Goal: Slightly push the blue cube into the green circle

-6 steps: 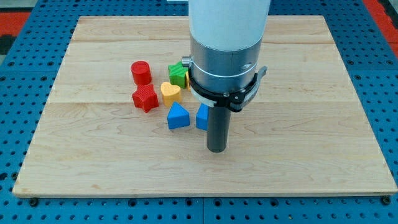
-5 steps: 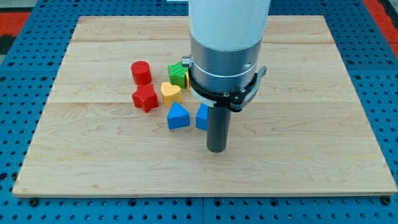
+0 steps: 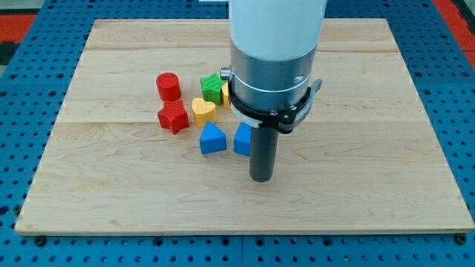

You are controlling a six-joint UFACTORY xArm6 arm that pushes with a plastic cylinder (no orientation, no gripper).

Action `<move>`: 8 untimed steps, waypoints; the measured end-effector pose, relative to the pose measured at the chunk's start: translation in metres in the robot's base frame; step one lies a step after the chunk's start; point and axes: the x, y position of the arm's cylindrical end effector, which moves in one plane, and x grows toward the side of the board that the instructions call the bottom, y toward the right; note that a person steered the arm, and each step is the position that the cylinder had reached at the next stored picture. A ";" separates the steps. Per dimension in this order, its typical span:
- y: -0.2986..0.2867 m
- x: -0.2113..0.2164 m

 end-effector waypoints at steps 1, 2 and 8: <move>0.003 0.000; 0.005 0.000; 0.011 0.000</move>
